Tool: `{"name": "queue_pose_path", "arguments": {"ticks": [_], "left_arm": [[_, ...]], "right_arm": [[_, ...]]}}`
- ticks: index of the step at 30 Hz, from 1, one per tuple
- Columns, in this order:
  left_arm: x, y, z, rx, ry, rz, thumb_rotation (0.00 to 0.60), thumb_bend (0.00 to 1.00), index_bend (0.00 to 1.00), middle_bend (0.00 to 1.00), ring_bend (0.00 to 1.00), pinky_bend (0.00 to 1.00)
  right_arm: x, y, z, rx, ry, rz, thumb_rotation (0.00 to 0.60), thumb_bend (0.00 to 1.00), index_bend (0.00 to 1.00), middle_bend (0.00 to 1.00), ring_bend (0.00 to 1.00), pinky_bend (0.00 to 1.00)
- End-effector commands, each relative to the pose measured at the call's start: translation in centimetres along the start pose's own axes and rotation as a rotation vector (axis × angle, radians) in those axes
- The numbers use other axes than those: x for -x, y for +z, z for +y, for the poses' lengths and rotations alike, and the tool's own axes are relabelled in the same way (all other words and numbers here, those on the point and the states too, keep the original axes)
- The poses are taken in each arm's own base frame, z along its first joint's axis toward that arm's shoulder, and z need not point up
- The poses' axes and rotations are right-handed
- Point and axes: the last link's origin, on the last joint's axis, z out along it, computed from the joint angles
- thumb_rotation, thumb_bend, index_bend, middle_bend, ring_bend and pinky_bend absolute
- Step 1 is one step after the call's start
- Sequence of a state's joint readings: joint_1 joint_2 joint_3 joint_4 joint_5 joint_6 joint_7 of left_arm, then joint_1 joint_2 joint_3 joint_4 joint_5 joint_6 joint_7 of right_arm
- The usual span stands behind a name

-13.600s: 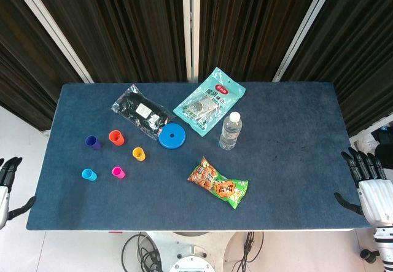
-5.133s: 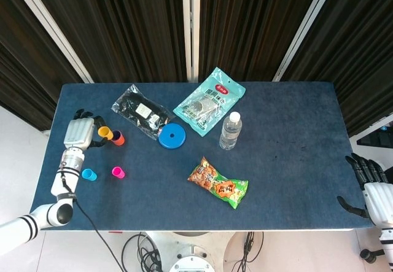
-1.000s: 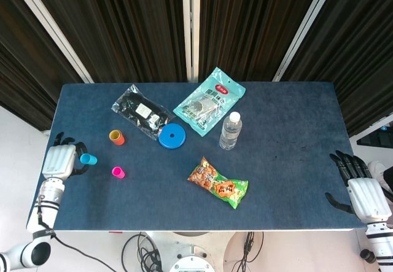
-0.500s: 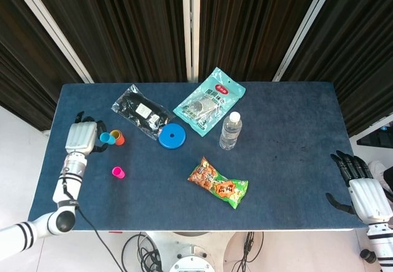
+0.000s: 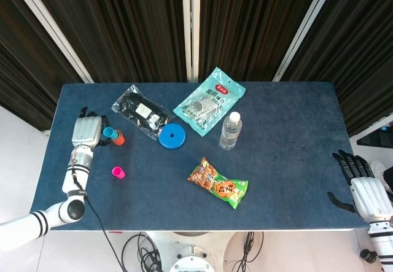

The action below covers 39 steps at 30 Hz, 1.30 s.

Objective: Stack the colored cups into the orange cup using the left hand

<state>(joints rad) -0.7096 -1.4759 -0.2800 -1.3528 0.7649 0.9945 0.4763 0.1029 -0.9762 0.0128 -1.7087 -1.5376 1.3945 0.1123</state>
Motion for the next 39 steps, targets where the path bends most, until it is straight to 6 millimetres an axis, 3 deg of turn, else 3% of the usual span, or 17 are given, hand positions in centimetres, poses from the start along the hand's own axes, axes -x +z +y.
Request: {"name": "queue_pose_path", "arguments": {"ticks": [1,8,16,20,25,32,39], "left_arm": [[0.1,0.1,0.0,-0.001,-0.01,-0.002,0.6,0.25,0.51,0.56,0.21,0.05],[0.6,0.3,0.0,-0.002,0.0,-0.007,0.6,0.24,0.47,0.54,0.21,0.06],[0.6,0.1,0.0,0.005,-0.008,-0.008,0.6,0.23,0.16,0.26,0.1,0.05],[-0.2,-0.8,0.1,0.024,-0.024,0.01,0.6,0.23,0.18,0.26,0.1,0.05],[-0.5,-4.8,-0.1,0.107,0.014,-0.019,0.6,0.23,0.27,0.34,0.1,0.05],[0.9,-9.8,-0.4,0.2,0.123,-0.111,0.6,0.22,0.28,0.35,0.11,0.05],[3.0,-11.9,-1.3,0.192,0.14,-0.165,0.6,0.21,0.28,0.35,0.11,0.05]], "right_arm": [[0.0,0.0,0.0,0.001,0.0,0.001,0.6,0.21,0.0,0.0,0.0,0.0],[0.0,-0.1,0.2,0.007,0.001,-0.002,0.6,0.21,0.0,0.0,0.0,0.0],[-0.1,-0.1,0.5,0.013,0.001,0.001,0.6,0.21,0.0,0.0,0.0,0.0],[-0.2,-0.2,0.6,0.015,0.003,0.003,0.6,0.21,0.0,0.0,0.0,0.0],[-0.3,-0.1,0.8,0.017,0.0,0.004,0.6,0.21,0.0,0.0,0.0,0.0],[0.0,-0.3,0.6,0.007,0.004,-0.003,0.6,0.21,0.0,0.0,0.0,0.0],[0.1,-0.4,0.5,0.001,0.0,-0.004,0.6,0.21,0.0,0.0,0.0,0.0]]}}
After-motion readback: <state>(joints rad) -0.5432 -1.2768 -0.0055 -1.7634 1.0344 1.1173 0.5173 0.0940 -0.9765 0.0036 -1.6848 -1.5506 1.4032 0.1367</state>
